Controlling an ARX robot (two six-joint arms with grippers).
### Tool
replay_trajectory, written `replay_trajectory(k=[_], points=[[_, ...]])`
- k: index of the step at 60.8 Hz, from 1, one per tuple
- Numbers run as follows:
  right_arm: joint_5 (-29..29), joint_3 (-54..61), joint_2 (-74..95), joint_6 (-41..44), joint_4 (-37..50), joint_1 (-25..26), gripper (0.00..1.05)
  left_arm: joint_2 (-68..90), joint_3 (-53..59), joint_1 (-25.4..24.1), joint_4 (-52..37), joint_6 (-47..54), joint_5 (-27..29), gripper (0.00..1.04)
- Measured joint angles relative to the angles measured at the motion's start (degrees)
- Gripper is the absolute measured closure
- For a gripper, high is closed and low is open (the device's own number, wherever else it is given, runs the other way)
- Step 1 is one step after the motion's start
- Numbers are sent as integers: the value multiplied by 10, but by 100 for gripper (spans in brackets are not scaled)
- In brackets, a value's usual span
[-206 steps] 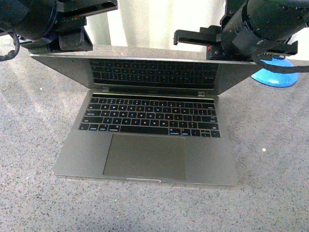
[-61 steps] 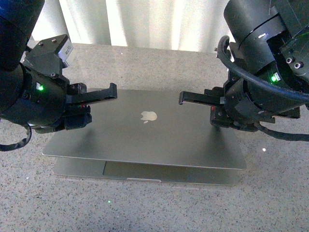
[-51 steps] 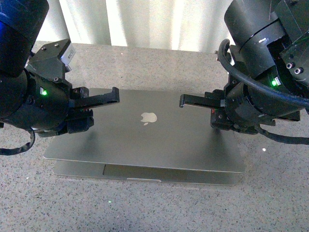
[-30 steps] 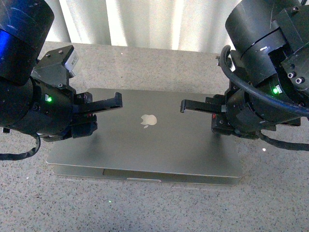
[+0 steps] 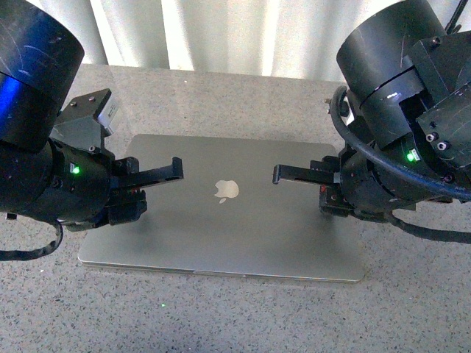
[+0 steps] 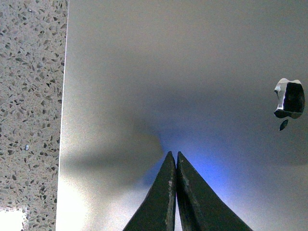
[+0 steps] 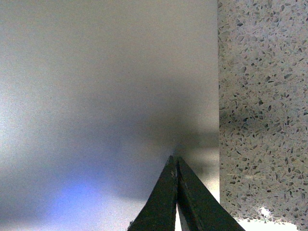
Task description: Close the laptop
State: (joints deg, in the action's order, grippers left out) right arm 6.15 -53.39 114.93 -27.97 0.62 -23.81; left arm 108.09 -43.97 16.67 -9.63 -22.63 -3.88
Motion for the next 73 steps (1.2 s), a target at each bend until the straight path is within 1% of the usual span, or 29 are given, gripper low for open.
replay_trajectory(k=[47, 61, 67, 71, 73], points=[[4, -11, 8, -4, -5, -10, 104, 11, 7, -4, -13, -9, -8, 101], [10, -12, 6, -3, -6, -12, 104, 7, 10, -13, -18, -11, 0, 101], [33, -12, -1, 15, 2, -10, 104, -7, 16, -21, -37, -18, 14, 101], [63, -11, -8, 41, 17, -8, 104, -28, 20, -29, -63, -18, 39, 101], [87, -10, -16, 71, 33, -5, 104, -40, 21, -32, -76, -13, 54, 101]])
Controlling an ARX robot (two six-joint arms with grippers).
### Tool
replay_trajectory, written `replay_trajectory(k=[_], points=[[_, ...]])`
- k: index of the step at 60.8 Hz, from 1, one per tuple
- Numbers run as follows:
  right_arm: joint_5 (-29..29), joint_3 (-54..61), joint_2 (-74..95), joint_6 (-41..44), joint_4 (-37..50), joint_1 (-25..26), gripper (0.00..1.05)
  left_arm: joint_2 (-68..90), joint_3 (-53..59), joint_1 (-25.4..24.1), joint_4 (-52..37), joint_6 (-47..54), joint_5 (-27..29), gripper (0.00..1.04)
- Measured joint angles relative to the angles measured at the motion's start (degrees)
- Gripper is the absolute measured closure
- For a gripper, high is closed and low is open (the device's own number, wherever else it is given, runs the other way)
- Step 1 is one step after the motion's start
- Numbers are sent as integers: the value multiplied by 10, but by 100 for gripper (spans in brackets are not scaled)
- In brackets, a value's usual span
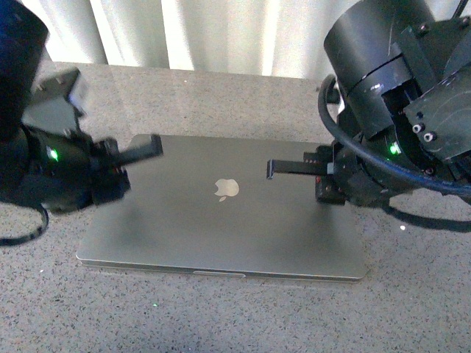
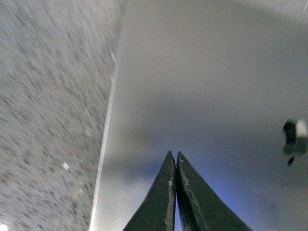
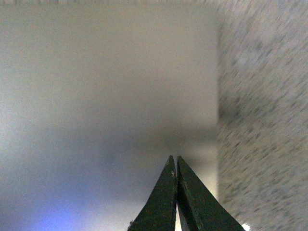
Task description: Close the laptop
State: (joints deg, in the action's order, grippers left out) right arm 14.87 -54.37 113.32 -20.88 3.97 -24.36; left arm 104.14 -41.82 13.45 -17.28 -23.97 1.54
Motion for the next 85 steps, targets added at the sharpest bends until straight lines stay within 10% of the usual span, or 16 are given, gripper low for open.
replay_trajectory(k=[17, 33, 41, 50, 63, 85], points=[[80, 9, -124, 240, 131, 48, 104, -108, 2, -25, -102, 39, 89, 88], [72, 28, -174, 313, 142, 70, 60, -97, 9, -23, -101, 44, 86, 44], [67, 31, -173, 314, 148, 68, 39, -73, 104, -34, -379, 155, 78, 62], [-10, 169, -179, 246, 472, 92, 63, -132, 188, -54, -500, 213, 63, 87], [-46, 316, -295, 222, 567, 141, 104, -242, 285, -78, -485, 231, 38, 101], [-95, 465, -427, 219, 573, 190, 104, -426, 371, -133, -388, 235, -12, 101]])
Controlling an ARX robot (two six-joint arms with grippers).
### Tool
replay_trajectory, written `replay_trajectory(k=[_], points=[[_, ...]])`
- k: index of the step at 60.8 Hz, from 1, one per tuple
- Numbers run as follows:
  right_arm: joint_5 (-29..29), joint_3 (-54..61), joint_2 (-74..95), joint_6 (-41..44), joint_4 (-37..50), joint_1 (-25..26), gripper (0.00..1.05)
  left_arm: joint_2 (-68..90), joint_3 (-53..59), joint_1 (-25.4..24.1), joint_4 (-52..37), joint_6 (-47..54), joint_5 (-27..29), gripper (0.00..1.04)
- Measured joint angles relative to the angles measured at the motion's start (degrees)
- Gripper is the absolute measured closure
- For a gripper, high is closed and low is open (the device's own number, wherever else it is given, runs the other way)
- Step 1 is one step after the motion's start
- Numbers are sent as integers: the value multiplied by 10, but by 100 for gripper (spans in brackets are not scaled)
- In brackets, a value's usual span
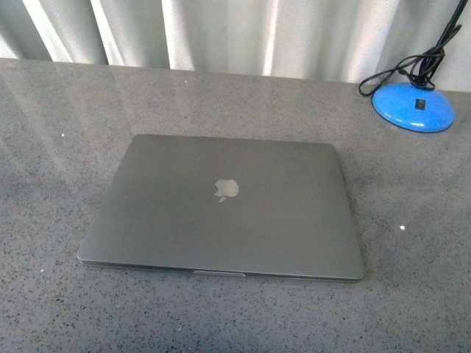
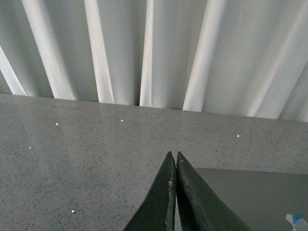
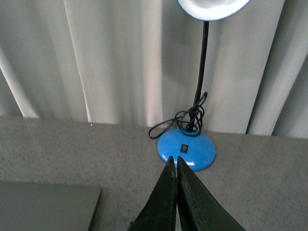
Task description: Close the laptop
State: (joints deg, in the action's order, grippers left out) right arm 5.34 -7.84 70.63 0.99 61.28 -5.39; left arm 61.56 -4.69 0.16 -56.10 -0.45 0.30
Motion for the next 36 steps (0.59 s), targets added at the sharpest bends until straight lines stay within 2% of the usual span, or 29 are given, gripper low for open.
replay_trajectory(k=[7, 12, 18, 36], points=[[-12, 20, -54, 0, -28, 8, 104, -51, 15, 0, 38, 0, -1, 101], [-49, 32, -92, -1, -54, 35, 104, -94, 23, 0, 70, 0, -1, 101], [-50, 45, -140, -3, -89, 52, 104, -135, 30, 0, 105, 0, -1, 101], [-53, 65, -300, -4, -220, 52, 104, -287, 36, 0, 238, 0, -1, 101]])
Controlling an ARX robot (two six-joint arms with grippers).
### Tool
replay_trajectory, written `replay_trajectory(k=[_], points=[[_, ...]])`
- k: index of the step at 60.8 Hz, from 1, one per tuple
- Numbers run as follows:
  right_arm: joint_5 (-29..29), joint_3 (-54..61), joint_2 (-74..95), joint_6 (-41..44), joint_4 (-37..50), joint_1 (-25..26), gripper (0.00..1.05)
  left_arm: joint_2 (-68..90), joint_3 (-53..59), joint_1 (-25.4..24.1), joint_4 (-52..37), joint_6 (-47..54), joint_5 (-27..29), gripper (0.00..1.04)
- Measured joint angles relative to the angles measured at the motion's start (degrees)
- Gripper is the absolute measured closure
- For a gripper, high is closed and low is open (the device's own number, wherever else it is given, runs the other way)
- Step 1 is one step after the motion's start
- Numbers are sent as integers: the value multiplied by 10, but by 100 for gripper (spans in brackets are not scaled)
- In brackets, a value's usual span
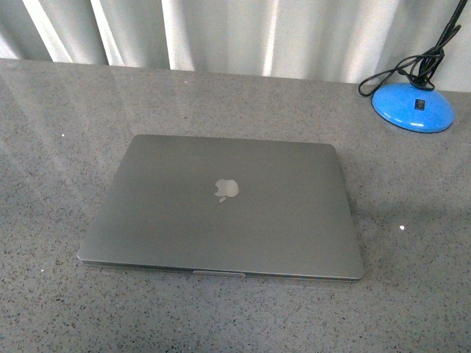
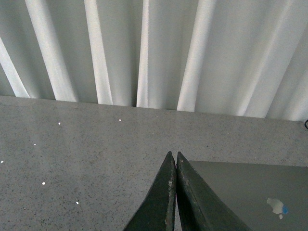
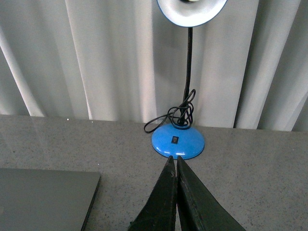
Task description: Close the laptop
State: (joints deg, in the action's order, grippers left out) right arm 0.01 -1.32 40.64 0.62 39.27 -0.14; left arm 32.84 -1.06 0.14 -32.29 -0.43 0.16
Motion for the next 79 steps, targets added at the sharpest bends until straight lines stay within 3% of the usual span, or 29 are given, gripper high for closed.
replay_trajectory(k=[33, 61, 66, 71, 76, 79], points=[[0, 2, -188, 0, -174, 0, 104, -154, 0, 0, 146, 0, 0, 101], [0, 2, -281, 0, -265, 0, 104, -230, 0, 0, 223, 0, 0, 101], [0, 2, -293, -1, -277, 0, 104, -296, 0, 0, 308, 0, 0, 101], [1, 2, -310, -1, -294, 0, 104, -326, 0, 0, 320, 0, 0, 101], [0, 1, -377, -1, -381, 0, 104, -326, 0, 0, 322, 0, 0, 101], [1, 1, -397, -1, -389, 0, 104, -326, 0, 0, 323, 0, 0, 101]])
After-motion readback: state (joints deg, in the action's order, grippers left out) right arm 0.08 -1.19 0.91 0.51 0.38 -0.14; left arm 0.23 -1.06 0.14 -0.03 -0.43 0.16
